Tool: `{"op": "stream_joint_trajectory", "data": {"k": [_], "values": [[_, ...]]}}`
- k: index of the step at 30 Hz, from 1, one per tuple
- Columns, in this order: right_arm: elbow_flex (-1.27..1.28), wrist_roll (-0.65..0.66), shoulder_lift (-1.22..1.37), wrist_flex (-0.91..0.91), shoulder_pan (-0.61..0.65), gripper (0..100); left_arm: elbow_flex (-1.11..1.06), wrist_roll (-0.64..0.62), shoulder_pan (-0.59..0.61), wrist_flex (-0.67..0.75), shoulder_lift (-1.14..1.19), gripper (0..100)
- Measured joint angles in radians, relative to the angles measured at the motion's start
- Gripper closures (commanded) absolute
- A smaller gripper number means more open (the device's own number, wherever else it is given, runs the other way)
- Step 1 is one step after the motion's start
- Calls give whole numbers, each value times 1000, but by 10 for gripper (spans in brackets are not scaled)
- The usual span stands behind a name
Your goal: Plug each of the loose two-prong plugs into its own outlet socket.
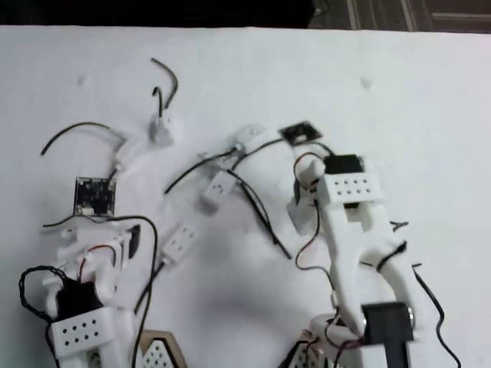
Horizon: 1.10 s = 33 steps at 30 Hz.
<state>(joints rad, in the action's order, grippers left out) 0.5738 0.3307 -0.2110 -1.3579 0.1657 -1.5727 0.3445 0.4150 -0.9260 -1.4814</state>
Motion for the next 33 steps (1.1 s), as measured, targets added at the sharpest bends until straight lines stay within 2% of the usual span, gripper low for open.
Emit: {"op": "stream_joint_trajectory", "data": {"k": [6, 8, 11, 15, 19, 30, 33], "values": [[0, 21, 169, 124, -34, 768, 0, 0, 0, 0, 0, 706], [0, 21, 213, 152, -40, 821, 0, 0, 0, 0, 0, 706], [0, 34, 252, 183, -40, 978, 0, 0, 0, 0, 0, 706], [0, 161, 255, 224, -51, 979, 0, 0, 0, 0, 0, 706], [-2, 393, 255, 239, -97, 981, 0, 0, 0, 0, 0, 706], [-6, 1330, 255, 229, -121, 981, 0, 0, 0, 0, 0, 706], [-6, 1488, 221, 216, -86, 981, 0, 0, 0, 0, 0, 706]]}}
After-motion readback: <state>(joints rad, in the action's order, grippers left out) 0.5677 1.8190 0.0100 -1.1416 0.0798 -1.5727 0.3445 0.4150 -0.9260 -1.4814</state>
